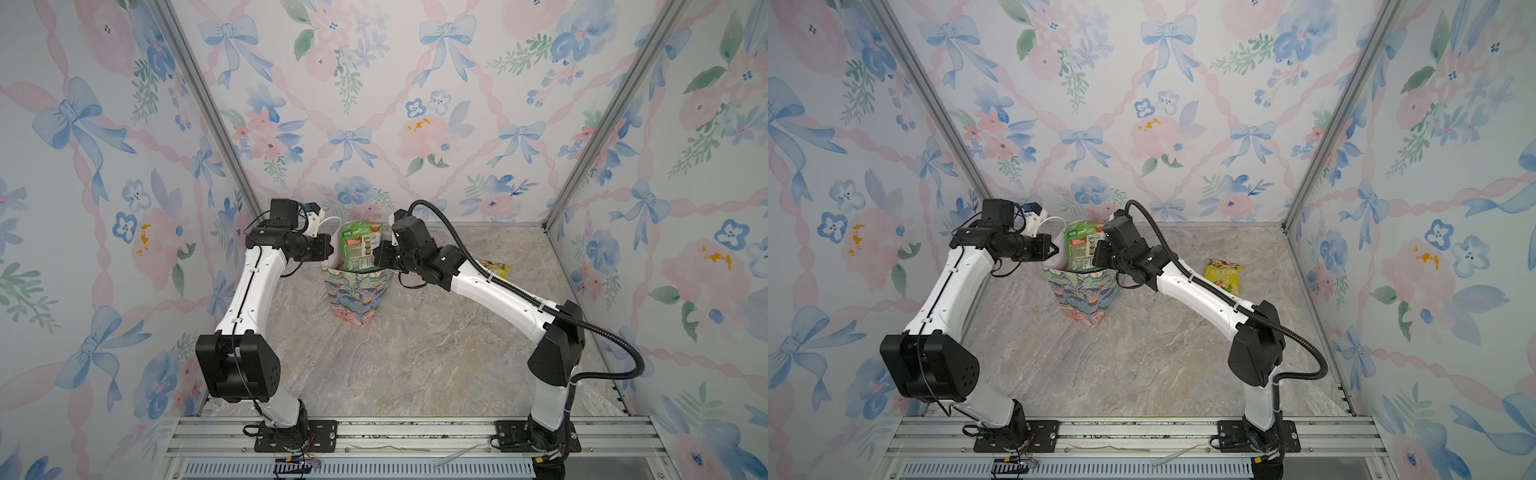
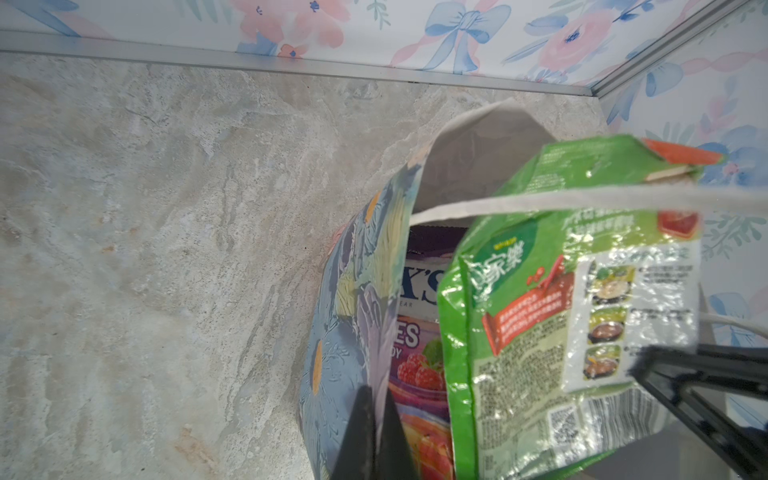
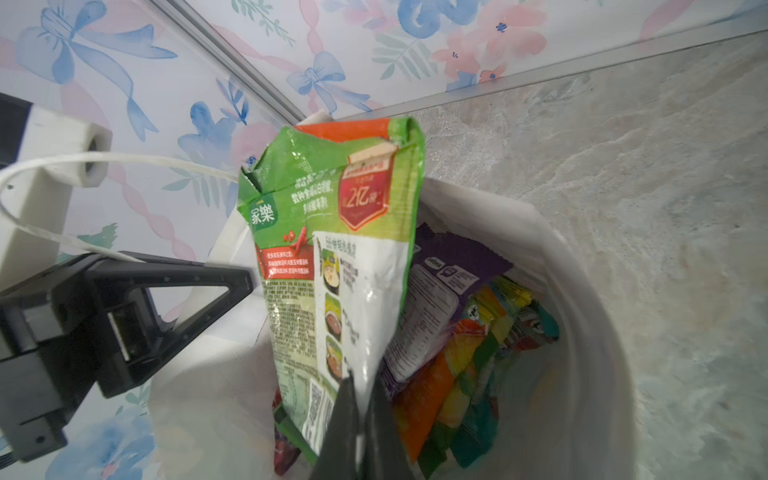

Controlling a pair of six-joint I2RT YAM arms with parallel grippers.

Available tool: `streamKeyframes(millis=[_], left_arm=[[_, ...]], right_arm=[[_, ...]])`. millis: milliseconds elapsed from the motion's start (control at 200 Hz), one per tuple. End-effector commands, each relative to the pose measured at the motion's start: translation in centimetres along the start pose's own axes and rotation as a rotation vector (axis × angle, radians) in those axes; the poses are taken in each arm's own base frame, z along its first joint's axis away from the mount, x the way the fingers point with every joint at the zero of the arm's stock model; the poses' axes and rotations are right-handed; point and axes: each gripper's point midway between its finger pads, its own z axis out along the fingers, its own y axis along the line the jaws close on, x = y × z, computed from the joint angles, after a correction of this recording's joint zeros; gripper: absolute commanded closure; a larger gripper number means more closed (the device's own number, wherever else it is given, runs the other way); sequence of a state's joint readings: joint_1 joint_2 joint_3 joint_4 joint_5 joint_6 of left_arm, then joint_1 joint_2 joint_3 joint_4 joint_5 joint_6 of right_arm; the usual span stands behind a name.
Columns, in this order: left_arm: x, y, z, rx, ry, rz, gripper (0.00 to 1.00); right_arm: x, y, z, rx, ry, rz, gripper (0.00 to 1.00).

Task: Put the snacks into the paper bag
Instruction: 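Lower the green packet into the paper bag and open the right gripper, then move the right gripper to the yellow packet and grasp it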

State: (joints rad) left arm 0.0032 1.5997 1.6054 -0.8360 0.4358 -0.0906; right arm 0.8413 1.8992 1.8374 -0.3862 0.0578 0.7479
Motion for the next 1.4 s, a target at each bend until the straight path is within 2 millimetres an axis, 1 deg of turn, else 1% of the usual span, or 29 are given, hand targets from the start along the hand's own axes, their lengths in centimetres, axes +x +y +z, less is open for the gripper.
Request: streamKeyframes(millis=[0,45,85,105,170,210,240,285,365,515,540,655,755,860,890,905,945,980,1015,1030,1070,1135,1145,1160,1210,1225,1275,1300,1395], left_arm=[[0.7,-0.1,-0.5,0.006,0.013,-0.008,1.0],[0.7,0.0,-0.5,0.004,0.013,-0.009,1.0],[0.7,0.0,-0.5,0.004,0.014,-0.01,1.0],[0.7,0.0,-0.5,0.004,0.013,-0.008,1.0],[0.7,-0.1,-0.5,0.006,0.012,-0.007,1.0],[0.6,0.0,-0.5,0.005,0.011,-0.008,1.0],[0.6,0.0,-0.5,0.004,0.011,-0.008,1.0],[0.6,-0.1,-0.6,0.003,0.009,-0.006,1.0],[0.6,0.0,-0.6,0.003,0.01,-0.006,1.0],[0.6,0.0,-0.5,0.004,0.012,-0.008,1.0],[0.7,0.0,-0.5,0.003,0.012,-0.007,1.0],[0.7,0.0,-0.5,0.002,0.012,-0.007,1.0],[0.6,0.1,-0.5,0.0,0.011,-0.007,1.0],[0.7,0.1,-0.5,0.002,0.013,-0.008,1.0],[0.7,0.2,-0.5,-0.001,0.012,-0.01,1.0],[0.6,0.2,-0.6,-0.001,0.011,-0.009,1.0],[0.6,0.1,-0.6,-0.001,0.01,-0.008,1.0],[0.6,0.2,-0.6,-0.002,0.009,-0.009,1.0],[0.6,0.2,-0.5,-0.001,0.011,-0.009,1.0],[0.6,0.2,-0.6,-0.001,0.01,-0.009,1.0],[0.6,0.2,-0.4,-0.001,0.013,-0.009,1.0],[0.7,0.3,-0.4,-0.002,0.015,-0.012,1.0],[0.7,0.2,-0.3,-0.001,0.015,-0.011,1.0],[0.6,0.2,-0.4,-0.001,0.014,-0.01,1.0],[0.6,0.3,-0.4,-0.001,0.015,-0.013,1.0],[0.6,0.2,-0.4,-0.001,0.013,-0.013,1.0],[0.6,0.3,-0.4,-0.001,0.013,-0.013,1.0],[0.6,0.3,-0.4,0.0,0.013,-0.013,1.0],[0.6,0.4,-0.3,-0.003,0.015,-0.014,1.0]], right_arm=[[-1.5,1.9,-2.3,-0.05,-0.056,0.003,0.93],[-1.8,2.2,-2.6,-0.057,-0.062,-0.014,0.84],[-2.1,2.4,-3.0,-0.056,-0.067,-0.035,0.72],[-2.4,2.5,-3.2,-0.055,-0.069,-0.048,0.65],[-3.1,3.0,-4.0,-0.044,-0.074,-0.103,0.47],[-3.4,3.2,-4.4,-0.034,-0.072,-0.138,0.4],[-3.7,3.4,-4.7,-0.029,-0.075,-0.176,0.36],[-4.2,3.6,-5.1,-0.017,-0.087,-0.22,0.34],[-4.6,4.2,-5.6,0.003,-0.097,-0.315,0.34],[-4.6,4.6,-4.9,0.052,-0.031,-0.449,0.35],[-4.4,4.4,-4.6,0.065,-0.016,-0.461,0.35],[-5.1,3.7,-4.6,0.115,-0.007,-0.5,0.35],[-6.2,2.1,-5.0,0.15,-0.016,-0.486,0.31],[-7.6,-0.9,-5.9,0.195,-0.019,-0.436,0.25],[-8.2,-1.8,-6.5,0.207,-0.03,-0.419,0.23],[-8.1,-2.3,-6.6,0.215,-0.027,-0.414,0.22],[-8.8,-3.8,-7.3,0.232,-0.043,-0.386,0.18],[-8.6,-5.6,-7.5,0.255,-0.036,-0.36,0.15],[-8.9,-7.1,-8.2,0.264,-0.047,-0.322,0.11],[-8.8,-8.2,-8.3,0.277,-0.044,-0.304,0.1],[-8.9,-10.3,-9.1,0.288,-0.056,-0.251,0.08],[-9.1,-14.4,-10.5,0.32,-0.077,-0.16,0.06],[-9.0,-15.2,-10.5,0.328,-0.076,-0.145,0.06],[-9.3,-15.9,-11.4,0.331,-0.093,-0.123,0.05],[-9.0,-19.2,-12.6,0.362,-0.109,-0.051,0.04],[-8.7,-20.2,-12.7,0.372,-0.106,-0.032,0.04],[-8.5,-23.4,-14.1,0.412,-0.127,0.024,0.04],[-8.0,-25.1,-14.4,0.438,-0.124,0.049,0.04],[-6.7,-30.6,-16.2,0.518,-0.121,0.142,0.05]])
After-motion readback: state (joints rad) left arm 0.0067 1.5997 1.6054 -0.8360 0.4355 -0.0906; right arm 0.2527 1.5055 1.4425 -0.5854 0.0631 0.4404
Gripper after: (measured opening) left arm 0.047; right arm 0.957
